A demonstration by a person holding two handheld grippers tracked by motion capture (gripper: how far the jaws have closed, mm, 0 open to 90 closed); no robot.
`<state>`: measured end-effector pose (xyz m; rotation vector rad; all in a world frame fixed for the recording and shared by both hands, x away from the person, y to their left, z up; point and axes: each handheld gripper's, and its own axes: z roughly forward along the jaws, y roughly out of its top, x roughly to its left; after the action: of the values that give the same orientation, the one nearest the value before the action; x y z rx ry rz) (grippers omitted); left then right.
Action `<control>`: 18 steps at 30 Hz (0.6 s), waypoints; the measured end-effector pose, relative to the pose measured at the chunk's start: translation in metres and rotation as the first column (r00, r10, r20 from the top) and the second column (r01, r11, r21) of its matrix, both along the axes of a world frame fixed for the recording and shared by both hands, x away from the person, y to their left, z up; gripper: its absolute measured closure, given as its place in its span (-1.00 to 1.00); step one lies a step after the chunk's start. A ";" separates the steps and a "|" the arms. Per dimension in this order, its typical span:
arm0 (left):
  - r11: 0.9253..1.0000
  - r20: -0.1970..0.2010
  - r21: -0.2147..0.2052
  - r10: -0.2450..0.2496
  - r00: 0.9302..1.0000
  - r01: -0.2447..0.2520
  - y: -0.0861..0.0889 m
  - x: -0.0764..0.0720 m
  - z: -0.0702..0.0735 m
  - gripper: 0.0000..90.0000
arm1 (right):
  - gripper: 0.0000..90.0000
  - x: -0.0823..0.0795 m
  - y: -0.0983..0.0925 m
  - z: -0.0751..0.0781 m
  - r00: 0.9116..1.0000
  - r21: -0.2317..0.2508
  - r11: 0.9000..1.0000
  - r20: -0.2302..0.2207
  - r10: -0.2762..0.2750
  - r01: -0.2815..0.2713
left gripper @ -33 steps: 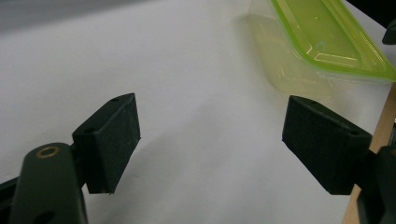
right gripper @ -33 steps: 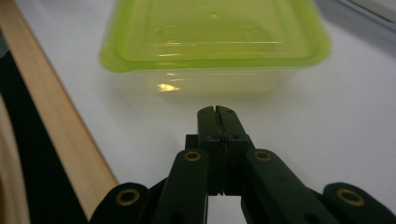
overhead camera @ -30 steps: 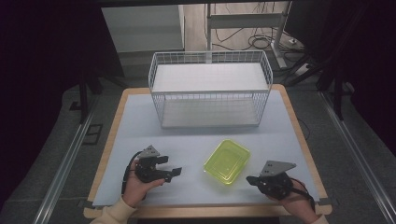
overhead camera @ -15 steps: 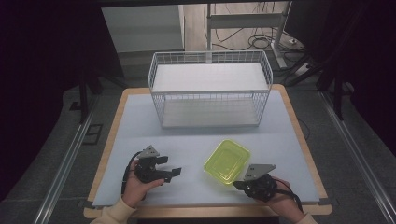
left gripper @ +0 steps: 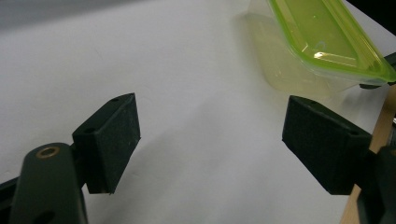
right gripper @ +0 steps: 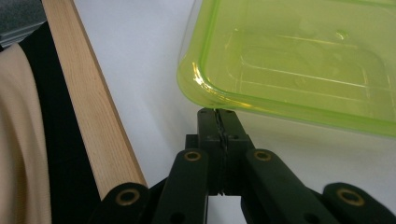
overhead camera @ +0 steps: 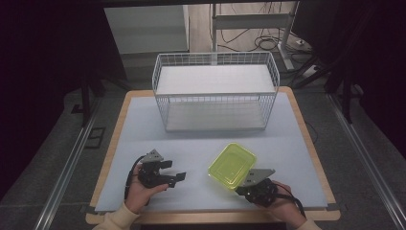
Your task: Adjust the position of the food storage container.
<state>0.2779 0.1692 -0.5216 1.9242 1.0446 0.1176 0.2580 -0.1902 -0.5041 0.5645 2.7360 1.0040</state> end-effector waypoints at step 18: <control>1.000 0.003 -0.007 0.001 1.000 -0.001 0.001 -0.001 0.001 -0.59 | 0.99 0.005 0.047 -0.012 0.997 0.009 0.999 0.051 -0.051 0.051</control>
<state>0.2773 0.1704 -0.5210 1.9166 1.0430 0.1174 0.2633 -0.1437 -0.5165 0.5986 2.6602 1.0039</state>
